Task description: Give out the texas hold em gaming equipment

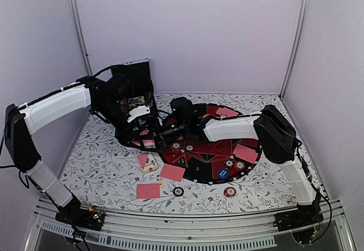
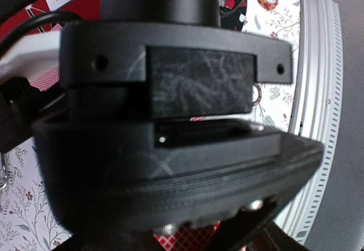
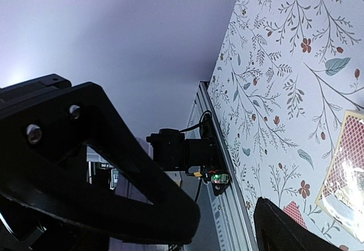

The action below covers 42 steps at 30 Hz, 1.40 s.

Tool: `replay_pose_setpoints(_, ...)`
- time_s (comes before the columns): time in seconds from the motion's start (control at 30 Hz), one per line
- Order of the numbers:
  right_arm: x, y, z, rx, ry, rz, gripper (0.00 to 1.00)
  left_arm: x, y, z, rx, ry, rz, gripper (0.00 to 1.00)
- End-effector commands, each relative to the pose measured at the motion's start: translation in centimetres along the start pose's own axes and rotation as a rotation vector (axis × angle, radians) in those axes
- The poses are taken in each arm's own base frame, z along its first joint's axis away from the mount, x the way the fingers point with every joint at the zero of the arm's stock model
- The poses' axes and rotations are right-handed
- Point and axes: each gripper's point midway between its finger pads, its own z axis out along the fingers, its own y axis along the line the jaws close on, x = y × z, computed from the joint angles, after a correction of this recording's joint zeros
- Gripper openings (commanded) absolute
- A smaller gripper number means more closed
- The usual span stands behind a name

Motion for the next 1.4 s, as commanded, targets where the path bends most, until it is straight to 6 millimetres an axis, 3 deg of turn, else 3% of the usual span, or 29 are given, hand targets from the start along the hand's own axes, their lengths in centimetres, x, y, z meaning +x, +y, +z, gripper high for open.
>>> replay_pose_setpoints(0.0,0.1,-1.0,0.4,-0.003,0.01,0.015,0.84,-1.2,0.2,-0.6,-0.004,-0.041,0.008,0.0)
replay_pose_setpoints(0.3,-0.4,-2.9,-1.9,0.04,-0.034,0.057,0.76,-1.2,0.0,-0.8,-0.001,-0.045,0.01,0.0)
replay_pose_setpoints(1.1,-1.4,-1.1,-6.0,0.076,-0.097,0.018,0.39,-0.9,-0.1,-0.8,-0.003,-0.039,0.014,0.0)
replay_pose_setpoints(1.37,-1.4,-1.0,-6.9,0.095,-0.103,0.015,0.35,-0.9,-0.1,-0.8,-0.004,-0.039,0.014,0.0)
